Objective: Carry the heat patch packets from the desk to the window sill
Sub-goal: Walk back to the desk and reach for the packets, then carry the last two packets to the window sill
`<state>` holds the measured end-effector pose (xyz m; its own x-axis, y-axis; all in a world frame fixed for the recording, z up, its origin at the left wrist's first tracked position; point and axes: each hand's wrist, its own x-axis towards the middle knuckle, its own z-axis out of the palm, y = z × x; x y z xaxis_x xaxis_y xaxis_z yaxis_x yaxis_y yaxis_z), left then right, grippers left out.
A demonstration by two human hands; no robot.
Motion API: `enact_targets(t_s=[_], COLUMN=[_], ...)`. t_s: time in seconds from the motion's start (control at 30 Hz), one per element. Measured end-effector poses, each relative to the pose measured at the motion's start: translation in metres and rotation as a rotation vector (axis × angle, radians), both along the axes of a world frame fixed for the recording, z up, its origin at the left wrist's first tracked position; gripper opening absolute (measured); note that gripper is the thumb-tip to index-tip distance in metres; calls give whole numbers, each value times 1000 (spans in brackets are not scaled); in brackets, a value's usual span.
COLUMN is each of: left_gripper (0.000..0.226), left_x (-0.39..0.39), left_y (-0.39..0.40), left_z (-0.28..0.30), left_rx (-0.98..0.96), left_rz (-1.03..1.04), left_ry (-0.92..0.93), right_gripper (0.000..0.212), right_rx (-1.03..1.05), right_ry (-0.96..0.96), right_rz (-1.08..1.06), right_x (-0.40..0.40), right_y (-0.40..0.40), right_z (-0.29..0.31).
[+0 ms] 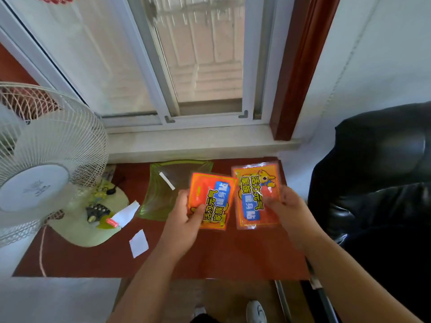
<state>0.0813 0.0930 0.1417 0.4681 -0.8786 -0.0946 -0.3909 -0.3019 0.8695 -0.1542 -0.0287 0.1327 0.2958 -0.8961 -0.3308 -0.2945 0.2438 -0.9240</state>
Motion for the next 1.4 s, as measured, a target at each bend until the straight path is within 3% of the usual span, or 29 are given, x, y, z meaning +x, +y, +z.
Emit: enact_targets(t_s=[0.07, 0.2, 0.3, 0.4, 0.47, 0.57, 0.67, 0.73, 0.87, 1.0, 1.17, 1.4], left_gripper=[32, 25, 26, 31, 32, 25, 21, 19, 23, 29, 33, 34], left_x=[13, 32, 42, 56, 69, 84, 89, 86, 65, 26, -35, -132], left_y=[-3, -4, 4, 14, 16, 18, 18, 18, 26, 27, 34, 77], left_z=[5, 9, 16, 27, 25, 18, 21, 25, 38, 41, 42, 41], left_rx=[-29, 14, -28, -119, -107, -1, -13, -11, -32, -36, -50, -34], left_rz=[56, 11, -34, -114, -128, -173, -241, -292, -441, -671, -874, -1056], left_ry=[136, 48, 101, 380, 427, 182, 60, 82, 345, 377, 181, 233], right_gripper=[14, 13, 4, 10, 11, 14, 16, 17, 22, 25, 25, 22], right_rx=[-53, -210, -126, 28, 64, 46, 14, 32, 88, 97, -6, -93], right_ry=[-42, 297, 162, -107, -232, -277, -223, -245, -417, -548, -416, -289], right_rz=[-28, -27, -109, -208, -268, -366, -450, -502, -671, -714, -898, -1177], right_x=[4, 18, 35, 49, 60, 75, 82, 83, 79, 59, 19, -67], right_y=[-1, 5, 23, 46, 64, 87, 112, 131, 166, 199, 237, 338], right_z=[14, 31, 40, 44, 52, 55, 50, 51, 68, 81, 87, 87])
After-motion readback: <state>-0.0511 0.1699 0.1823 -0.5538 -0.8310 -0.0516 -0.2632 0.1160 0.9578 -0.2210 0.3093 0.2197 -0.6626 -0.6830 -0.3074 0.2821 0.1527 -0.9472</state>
